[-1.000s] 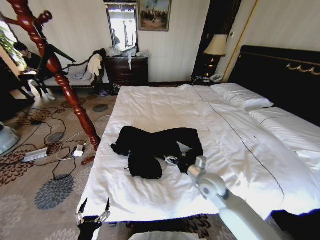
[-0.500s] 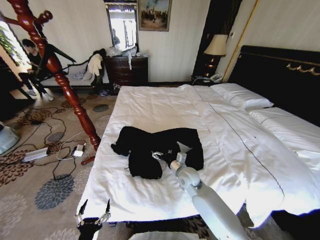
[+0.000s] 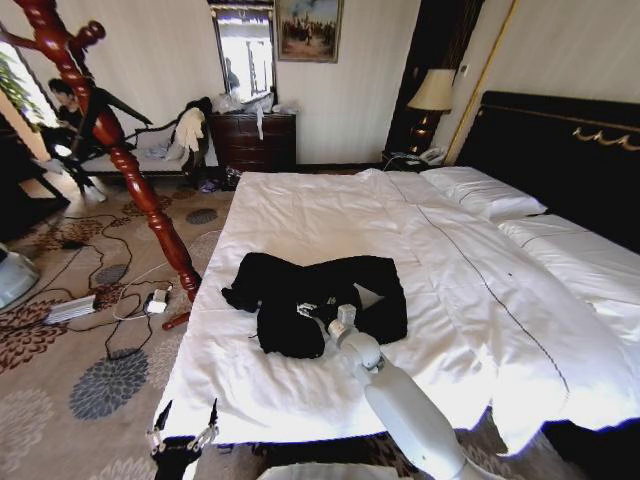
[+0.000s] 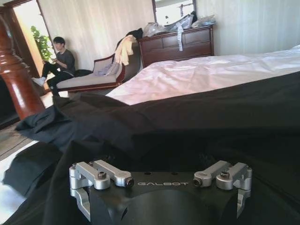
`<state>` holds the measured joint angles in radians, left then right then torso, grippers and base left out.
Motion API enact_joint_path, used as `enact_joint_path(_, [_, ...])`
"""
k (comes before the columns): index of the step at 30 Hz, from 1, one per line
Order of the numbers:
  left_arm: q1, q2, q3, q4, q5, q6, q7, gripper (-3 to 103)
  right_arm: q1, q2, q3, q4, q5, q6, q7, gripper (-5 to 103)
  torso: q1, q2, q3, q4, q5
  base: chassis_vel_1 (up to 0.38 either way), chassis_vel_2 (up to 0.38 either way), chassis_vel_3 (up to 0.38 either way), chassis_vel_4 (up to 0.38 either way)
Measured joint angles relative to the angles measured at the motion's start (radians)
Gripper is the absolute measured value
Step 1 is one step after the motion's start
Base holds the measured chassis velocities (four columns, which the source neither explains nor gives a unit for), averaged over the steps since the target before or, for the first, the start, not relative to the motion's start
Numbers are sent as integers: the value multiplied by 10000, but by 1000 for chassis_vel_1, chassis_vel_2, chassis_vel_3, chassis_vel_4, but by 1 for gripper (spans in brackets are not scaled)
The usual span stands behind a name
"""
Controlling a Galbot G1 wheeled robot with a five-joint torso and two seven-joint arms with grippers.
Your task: Pick up the clothes from the bed and hang them on the clothes hanger.
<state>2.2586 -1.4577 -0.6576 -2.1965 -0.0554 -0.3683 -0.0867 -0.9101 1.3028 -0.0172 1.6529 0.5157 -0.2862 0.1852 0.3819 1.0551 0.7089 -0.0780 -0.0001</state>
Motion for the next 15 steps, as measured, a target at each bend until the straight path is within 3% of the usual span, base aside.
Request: enact_joint_path(15, [-156,23,151,239,11,9,-6,100,1168,191,79,-583,410,-4,941,98,0,0,0,0,0,0,0,0,0])
